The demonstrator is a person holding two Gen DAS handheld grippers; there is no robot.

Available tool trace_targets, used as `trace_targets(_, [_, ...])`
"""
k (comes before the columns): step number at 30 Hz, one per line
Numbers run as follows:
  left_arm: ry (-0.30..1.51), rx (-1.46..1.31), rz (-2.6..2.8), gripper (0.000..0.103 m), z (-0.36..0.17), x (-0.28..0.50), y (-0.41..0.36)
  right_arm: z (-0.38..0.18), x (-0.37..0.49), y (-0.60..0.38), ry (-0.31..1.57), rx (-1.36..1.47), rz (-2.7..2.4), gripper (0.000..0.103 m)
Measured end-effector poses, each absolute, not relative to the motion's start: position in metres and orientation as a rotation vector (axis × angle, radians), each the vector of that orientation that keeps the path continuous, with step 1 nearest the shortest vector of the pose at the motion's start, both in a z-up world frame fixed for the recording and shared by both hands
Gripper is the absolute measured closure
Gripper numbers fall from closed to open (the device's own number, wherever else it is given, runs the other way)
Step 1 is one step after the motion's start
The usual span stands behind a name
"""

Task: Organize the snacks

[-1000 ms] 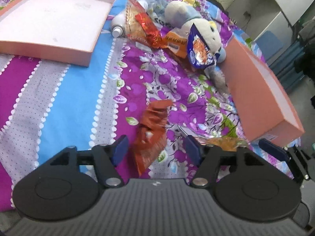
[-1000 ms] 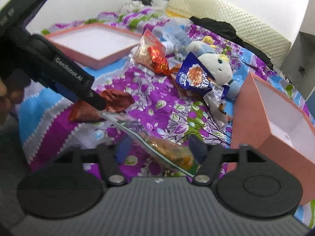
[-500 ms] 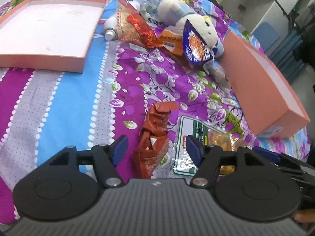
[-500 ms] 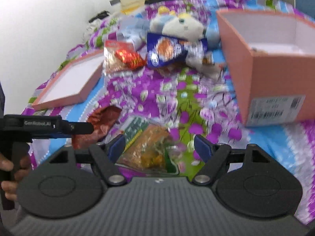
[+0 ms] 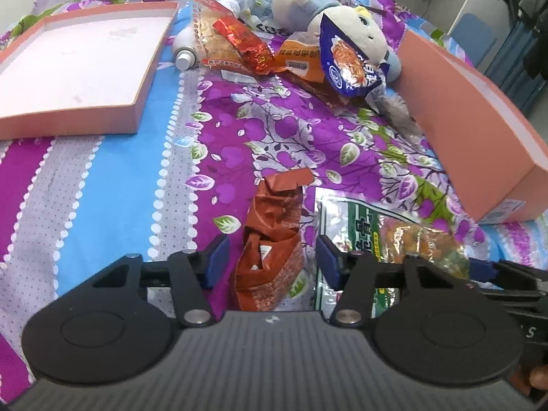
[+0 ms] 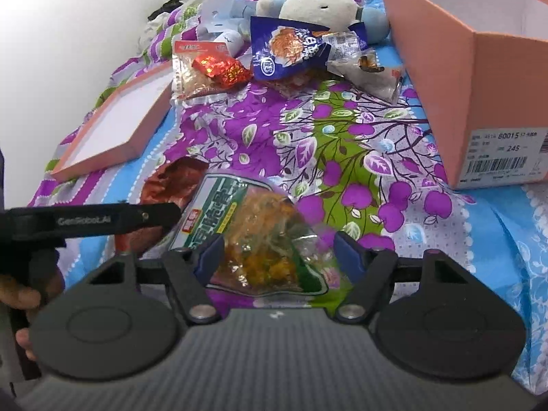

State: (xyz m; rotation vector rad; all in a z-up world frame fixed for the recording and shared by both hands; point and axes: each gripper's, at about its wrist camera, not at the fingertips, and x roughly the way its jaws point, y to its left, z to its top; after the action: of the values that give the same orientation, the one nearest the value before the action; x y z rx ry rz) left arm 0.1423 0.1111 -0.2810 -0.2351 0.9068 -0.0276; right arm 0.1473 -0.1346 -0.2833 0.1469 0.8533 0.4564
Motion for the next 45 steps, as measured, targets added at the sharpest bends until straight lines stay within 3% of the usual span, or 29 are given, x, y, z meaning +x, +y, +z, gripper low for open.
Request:
trace_targets(6, [0.917,-0.246,-0.003,0.056,-0.280,0.143,0.111,-0.281,0.144,-0.127,0.852,0.101,0.483,0.050])
trace_targets(20, [0.910,-0.305,0.016,0.060,-0.241,0.139,0.102,-0.244,0.135,-0.139,0.786,0.029,0.433,0.061])
trace_targets(21, [0.900,-0.304,0.015,0.060,-0.235,0.138,0.100,-0.240,0.134,-0.140,0.778,0.023,0.421,0.071])
trace_targets(31, [0.850,-0.306,-0.019,0.060,-0.192,0.139,0.083,-0.222,0.130,-0.146,0.744,0.018,0.393,0.075])
trace_targets(45, [0.737,-0.331,-0.032,0.060,-0.106,0.137,0.068,-0.134,0.131,-0.170,0.579,0.045,0.358,0.075])
